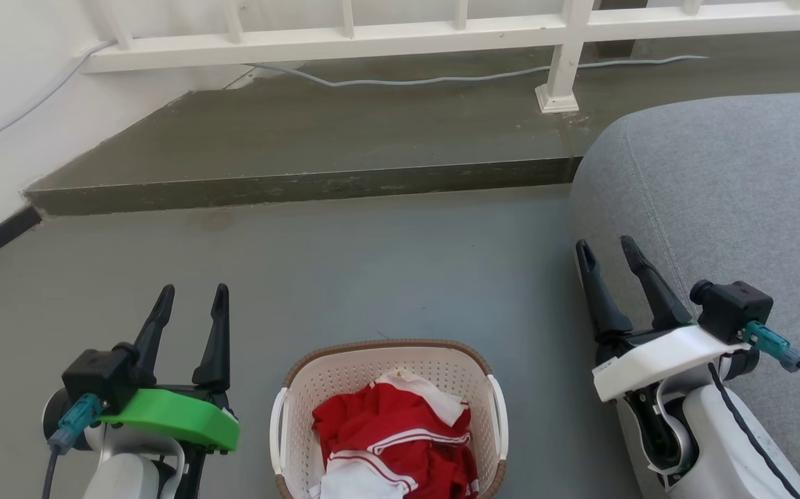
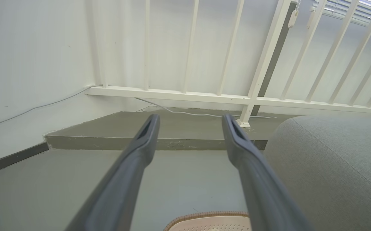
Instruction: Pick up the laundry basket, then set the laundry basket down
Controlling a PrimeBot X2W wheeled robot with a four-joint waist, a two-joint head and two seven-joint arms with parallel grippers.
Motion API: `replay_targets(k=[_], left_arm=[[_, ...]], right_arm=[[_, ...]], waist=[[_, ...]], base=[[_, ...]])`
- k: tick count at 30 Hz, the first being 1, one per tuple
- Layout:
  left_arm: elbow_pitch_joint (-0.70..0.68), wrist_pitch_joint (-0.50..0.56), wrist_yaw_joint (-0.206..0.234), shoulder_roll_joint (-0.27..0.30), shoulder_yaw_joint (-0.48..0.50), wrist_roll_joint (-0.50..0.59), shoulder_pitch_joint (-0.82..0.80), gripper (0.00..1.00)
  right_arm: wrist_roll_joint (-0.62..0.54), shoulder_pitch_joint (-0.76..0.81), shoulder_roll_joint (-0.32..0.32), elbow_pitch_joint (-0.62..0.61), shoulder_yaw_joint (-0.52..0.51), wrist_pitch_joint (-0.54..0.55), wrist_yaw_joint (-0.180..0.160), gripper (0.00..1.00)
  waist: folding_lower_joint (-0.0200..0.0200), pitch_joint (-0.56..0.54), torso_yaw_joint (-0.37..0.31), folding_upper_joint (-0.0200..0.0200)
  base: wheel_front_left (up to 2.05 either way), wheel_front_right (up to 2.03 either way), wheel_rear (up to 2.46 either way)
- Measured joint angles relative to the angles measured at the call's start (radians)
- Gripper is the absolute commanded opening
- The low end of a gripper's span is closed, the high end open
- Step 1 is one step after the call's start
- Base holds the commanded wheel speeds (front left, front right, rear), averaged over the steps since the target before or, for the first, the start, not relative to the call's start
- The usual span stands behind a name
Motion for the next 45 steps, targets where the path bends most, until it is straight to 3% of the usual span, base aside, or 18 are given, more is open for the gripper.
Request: replay_targets(k=[17, 33, 45], left_arm=[[-0.012, 0.000, -0.005, -0.005, 0.020, 0.009, 0.000, 1.00], [0.030, 0.000, -0.008, 0.038, 0.014, -0.005, -0.090, 1.00], [0.168, 0.005, -0.009, 0.087, -0.046, -0.043, -0.215, 1.00]], right_arm=[[-0.006, 0.000, 0.018, 0.018, -0.012, 0.000, 0.006, 1.00], [-0.006, -0.057, 0.028, 0.072, -0.021, 0.000, -0.012, 1.00], [-0.006, -0.163, 0.032, 0.226, 0.023, -0.002, -0.011, 1.00]], waist=[[0.0000, 0.066, -0.011, 0.0000], [0.0000, 0.272, -0.032, 0.0000], [0.0001, 0.442, -0.044, 0.0000]], base=[[0.00, 0.00, 0.00], [0.00, 0.00, 0.00], [0.00, 0.00, 0.00]])
